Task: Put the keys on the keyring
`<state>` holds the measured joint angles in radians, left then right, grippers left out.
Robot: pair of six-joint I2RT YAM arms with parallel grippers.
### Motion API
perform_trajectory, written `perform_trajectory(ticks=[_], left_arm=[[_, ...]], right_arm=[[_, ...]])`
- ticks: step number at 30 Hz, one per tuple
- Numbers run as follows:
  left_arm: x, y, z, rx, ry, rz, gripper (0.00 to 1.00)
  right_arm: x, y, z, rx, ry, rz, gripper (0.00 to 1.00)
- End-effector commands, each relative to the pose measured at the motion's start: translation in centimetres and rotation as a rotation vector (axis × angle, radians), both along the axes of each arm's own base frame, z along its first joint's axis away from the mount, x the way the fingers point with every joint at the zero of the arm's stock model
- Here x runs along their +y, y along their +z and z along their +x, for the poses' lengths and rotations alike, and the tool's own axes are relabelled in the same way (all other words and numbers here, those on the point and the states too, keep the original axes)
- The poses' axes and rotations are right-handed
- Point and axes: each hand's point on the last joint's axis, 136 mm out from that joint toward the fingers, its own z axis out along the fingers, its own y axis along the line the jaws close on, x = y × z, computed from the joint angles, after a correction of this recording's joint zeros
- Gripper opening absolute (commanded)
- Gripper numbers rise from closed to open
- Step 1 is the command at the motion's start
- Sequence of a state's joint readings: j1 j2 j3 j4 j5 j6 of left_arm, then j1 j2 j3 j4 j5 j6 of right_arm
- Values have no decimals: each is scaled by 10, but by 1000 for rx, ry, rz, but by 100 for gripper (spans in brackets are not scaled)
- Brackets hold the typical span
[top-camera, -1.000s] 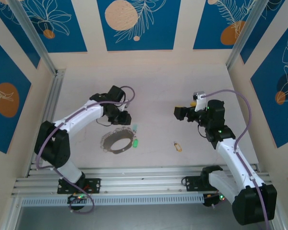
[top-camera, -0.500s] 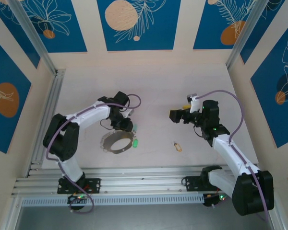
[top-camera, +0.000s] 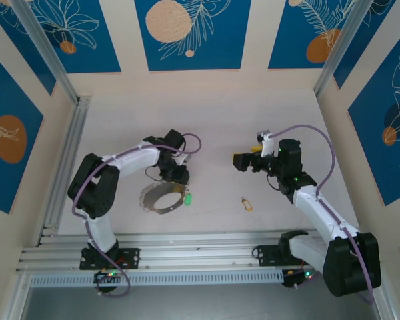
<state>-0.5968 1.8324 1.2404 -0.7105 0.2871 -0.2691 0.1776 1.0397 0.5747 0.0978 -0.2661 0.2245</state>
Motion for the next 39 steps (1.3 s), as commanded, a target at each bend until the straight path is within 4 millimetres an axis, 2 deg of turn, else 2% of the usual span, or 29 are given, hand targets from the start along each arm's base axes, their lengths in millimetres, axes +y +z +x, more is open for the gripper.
perform_trajectory(ticks=[1,15,18,24,31,39], left_arm=[[1,-8,1,17,18,4,21],[21,-17,0,33,51,50,18],[19,-21,0,38,57,41,20],[15,-25,5,38,58,39,28],[28,-22,3,23,67,82,28],[32,-20,3,14,76,99,28]], right_arm=[[1,0,-2,-20,11,-13,99],[1,2,-2,-40,7,-15,99],[1,4,-3,-45,8,-15,99],[-2,7,-5,-61,0,-23,99],[-1,6,-5,-67,2,-19,99],[-1,9,-7,-78,2,-18,99]])
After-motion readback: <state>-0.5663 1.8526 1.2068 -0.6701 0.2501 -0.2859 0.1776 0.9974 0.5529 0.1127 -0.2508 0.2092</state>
